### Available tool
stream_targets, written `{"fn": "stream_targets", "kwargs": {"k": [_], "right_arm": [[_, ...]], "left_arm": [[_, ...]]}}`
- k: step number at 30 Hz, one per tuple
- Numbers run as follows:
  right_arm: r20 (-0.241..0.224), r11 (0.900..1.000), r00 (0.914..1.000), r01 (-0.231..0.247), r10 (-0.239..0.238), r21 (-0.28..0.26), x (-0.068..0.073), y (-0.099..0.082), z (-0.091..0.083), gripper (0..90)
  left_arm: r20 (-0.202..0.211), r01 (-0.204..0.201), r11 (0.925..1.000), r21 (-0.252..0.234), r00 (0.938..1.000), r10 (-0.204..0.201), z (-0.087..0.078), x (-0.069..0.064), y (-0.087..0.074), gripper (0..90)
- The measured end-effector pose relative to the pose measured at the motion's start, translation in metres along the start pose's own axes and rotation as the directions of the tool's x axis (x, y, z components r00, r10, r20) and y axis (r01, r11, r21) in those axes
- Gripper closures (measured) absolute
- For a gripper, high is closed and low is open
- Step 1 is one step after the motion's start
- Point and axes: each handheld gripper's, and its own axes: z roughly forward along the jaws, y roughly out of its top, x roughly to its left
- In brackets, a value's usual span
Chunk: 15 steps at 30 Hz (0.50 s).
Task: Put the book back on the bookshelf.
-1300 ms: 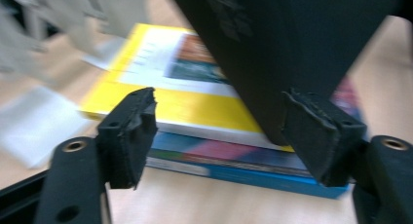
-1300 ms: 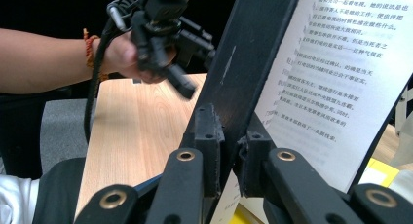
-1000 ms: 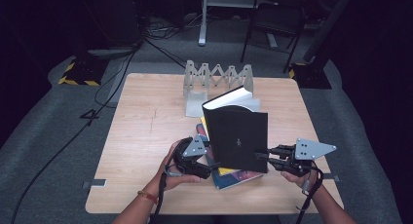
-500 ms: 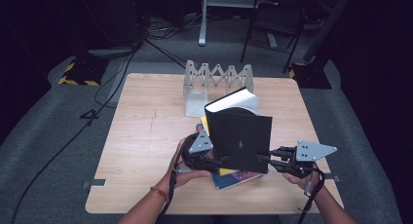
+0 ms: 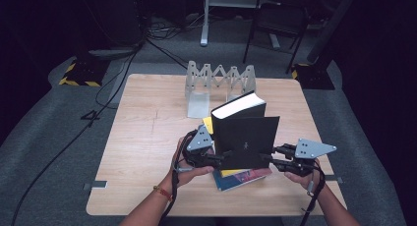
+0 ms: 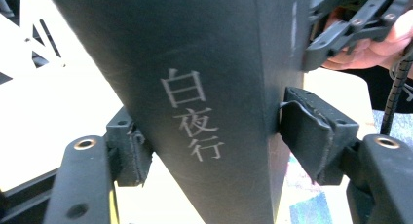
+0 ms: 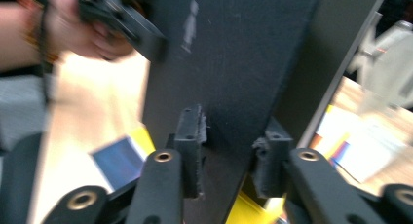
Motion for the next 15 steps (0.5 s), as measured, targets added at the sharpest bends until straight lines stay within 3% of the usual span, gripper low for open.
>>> {"fn": "stream_targets", "kwargs": {"k": [2,5,9,11,15], "right_arm": [[0.047,0.9992,0.9988,0.012,-0.014,0.037,0.002,0.0,0.003,62.4],[0.125,0.9988,0.9921,0.005,-0.011,0.048,0.0,0.001,0.004,53.8],[0.191,0.9994,0.9812,-0.031,0.028,0.014,-0.005,0.004,0.001,43.9],[0.208,0.9991,0.9773,-0.043,0.042,-0.001,-0.006,0.007,0.001,39.5],[0.21,0.9992,0.9768,-0.04,0.04,-0.004,-0.006,0.008,0.004,39.1]], "left_arm": [[0.008,-0.016,0.9999,0.001,0.9998,0.016,-0.001,-0.001,0.001,37.5],[0.015,-0.042,0.9991,-0.001,0.999,0.042,-0.002,-0.006,0.003,42.7],[0.028,-0.067,0.9978,0.006,0.9974,0.066,-0.002,-0.01,0.005,45.9],[0.031,-0.08,0.9967,0.012,0.9963,0.08,-0.003,-0.011,0.006,47.3],[0.026,-0.096,0.9952,0.019,0.995,0.096,-0.003,-0.013,0.008,48.4]]}}
